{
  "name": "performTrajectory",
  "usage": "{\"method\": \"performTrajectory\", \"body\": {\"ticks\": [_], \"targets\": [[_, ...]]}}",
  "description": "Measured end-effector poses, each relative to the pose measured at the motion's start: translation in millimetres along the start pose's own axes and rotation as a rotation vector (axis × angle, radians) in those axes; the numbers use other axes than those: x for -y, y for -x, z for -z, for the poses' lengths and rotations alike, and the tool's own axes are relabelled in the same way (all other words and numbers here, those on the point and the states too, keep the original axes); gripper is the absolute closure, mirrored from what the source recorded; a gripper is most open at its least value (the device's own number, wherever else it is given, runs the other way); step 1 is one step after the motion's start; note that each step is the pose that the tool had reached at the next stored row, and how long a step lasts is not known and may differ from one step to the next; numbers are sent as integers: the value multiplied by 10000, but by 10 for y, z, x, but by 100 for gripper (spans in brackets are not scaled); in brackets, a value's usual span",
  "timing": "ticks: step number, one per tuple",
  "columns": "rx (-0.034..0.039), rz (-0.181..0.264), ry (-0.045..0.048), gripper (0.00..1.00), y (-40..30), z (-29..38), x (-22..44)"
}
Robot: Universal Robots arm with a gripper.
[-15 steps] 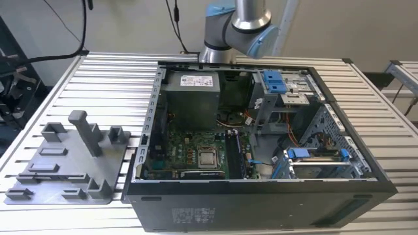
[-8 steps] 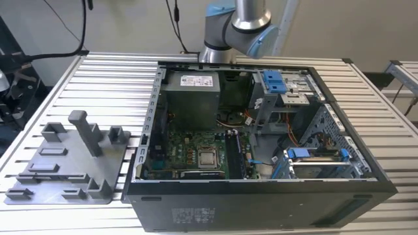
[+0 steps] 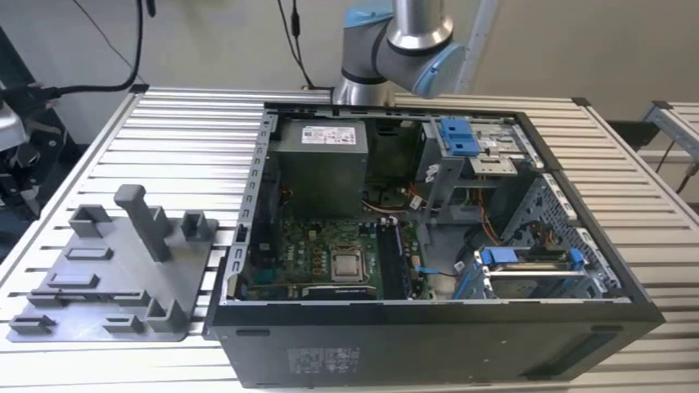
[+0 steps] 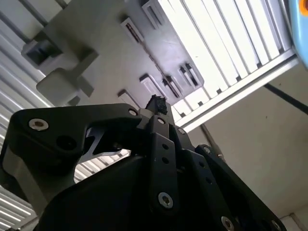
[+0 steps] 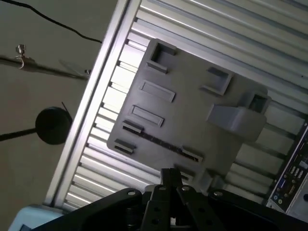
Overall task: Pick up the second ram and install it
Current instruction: 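Pick up the second ram and move it above second insertion slot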
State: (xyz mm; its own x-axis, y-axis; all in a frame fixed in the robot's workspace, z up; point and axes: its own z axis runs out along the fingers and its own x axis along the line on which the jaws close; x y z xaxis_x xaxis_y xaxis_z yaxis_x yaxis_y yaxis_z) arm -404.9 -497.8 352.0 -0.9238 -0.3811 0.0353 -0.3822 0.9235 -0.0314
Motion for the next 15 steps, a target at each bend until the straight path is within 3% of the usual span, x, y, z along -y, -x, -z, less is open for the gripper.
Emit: {"method": "performTrajectory", "body": {"ticks": [5,15], "targets": [[-6,642,-86,89,0,1,-1],[20,2376,-223,89,1,0,-3]]}}
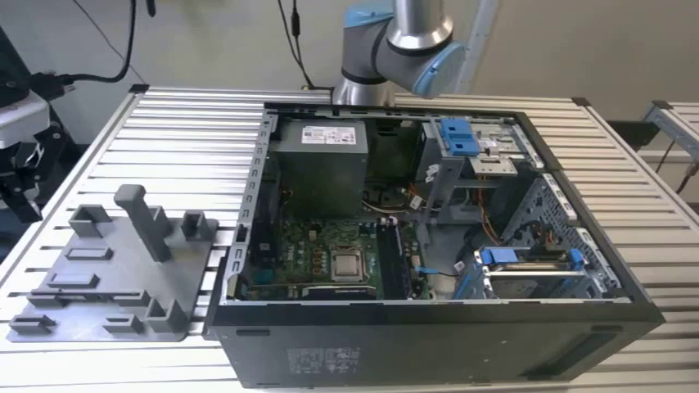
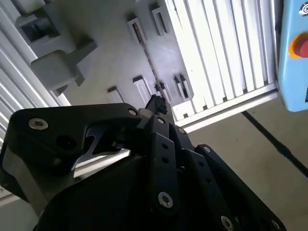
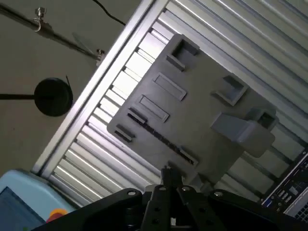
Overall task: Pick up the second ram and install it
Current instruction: 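Pick up the second ram and move it above second insertion slot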
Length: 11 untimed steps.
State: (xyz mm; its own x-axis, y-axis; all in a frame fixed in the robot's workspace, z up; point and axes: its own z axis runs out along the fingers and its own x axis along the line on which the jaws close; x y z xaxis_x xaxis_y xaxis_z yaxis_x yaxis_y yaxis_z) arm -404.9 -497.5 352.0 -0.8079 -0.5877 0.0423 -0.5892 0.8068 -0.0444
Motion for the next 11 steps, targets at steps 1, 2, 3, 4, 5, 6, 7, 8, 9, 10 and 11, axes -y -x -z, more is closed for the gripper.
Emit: {"method": "performTrajectory", "body": {"ticks": [1,2,3,4,5,6,7,8,9,10,11], "targets": [[0,196,-21,89,0,0,0],[-1,376,-40,89,0,1,0],[-1,554,-58,89,0,1,0],[-1,735,-76,89,-1,0,0],[2,914,-91,89,0,0,0],[7,1092,-105,89,0,0,0],[13,1273,-116,89,0,-1,0],[20,1462,-127,89,0,0,0],[26,1642,-136,89,0,1,0],[35,1820,-144,89,1,0,-1],[44,1988,-151,89,1,-1,-3]]}}
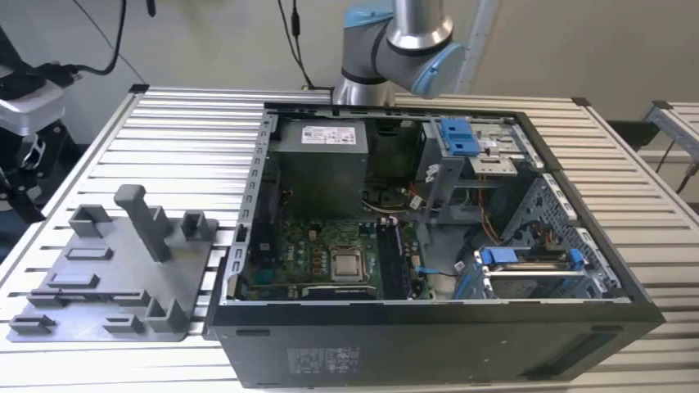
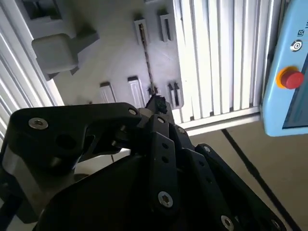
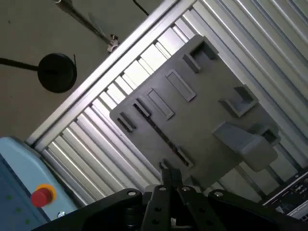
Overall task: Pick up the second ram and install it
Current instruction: 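Pick up the second ram and move it above second insertion slot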
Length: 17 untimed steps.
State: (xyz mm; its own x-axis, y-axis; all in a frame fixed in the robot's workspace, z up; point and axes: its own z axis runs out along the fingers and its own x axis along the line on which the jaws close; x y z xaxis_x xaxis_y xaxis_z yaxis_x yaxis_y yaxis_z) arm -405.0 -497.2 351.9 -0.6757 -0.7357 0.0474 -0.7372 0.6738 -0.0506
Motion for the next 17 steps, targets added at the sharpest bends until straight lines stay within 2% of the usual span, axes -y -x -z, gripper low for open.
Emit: {"method": "performTrajectory", "body": {"ticks": [9,17], "targets": [[64,973,-55,89,23,-5,-21],[140,2378,-117,89,27,-9,-24]]}}
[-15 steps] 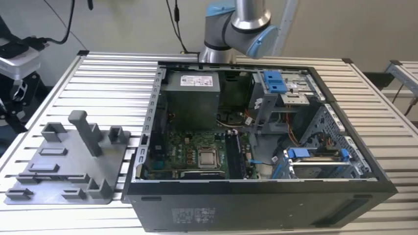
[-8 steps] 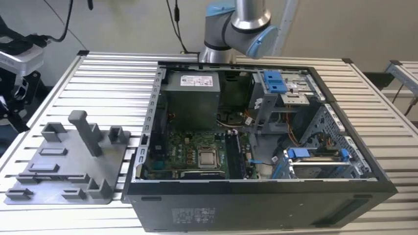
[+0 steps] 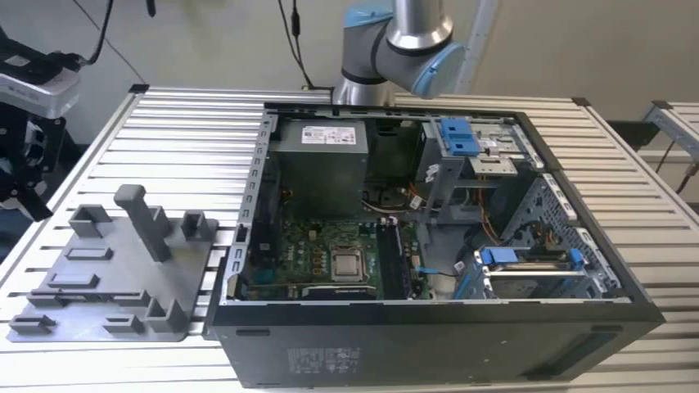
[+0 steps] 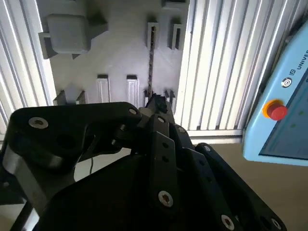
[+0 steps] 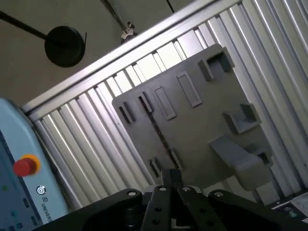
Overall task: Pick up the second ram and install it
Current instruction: 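Pick up the second ram and move it above second insertion slot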
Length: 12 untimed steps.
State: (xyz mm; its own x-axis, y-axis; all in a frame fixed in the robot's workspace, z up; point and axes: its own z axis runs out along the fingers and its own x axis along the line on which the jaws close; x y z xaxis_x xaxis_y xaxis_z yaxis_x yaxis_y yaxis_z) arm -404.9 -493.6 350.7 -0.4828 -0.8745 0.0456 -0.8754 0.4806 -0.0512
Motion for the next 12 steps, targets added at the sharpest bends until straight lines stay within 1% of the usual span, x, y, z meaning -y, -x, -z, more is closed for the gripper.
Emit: {"method": "performTrajectory", "body": {"ticks": [4,7,9,12], "targets": [[37,695,-30,89,0,1,0],[83,1198,-42,89,1,0,-1],[133,1476,-40,89,0,-2,-1],[232,1810,-16,89,1,-5,-1]]}}
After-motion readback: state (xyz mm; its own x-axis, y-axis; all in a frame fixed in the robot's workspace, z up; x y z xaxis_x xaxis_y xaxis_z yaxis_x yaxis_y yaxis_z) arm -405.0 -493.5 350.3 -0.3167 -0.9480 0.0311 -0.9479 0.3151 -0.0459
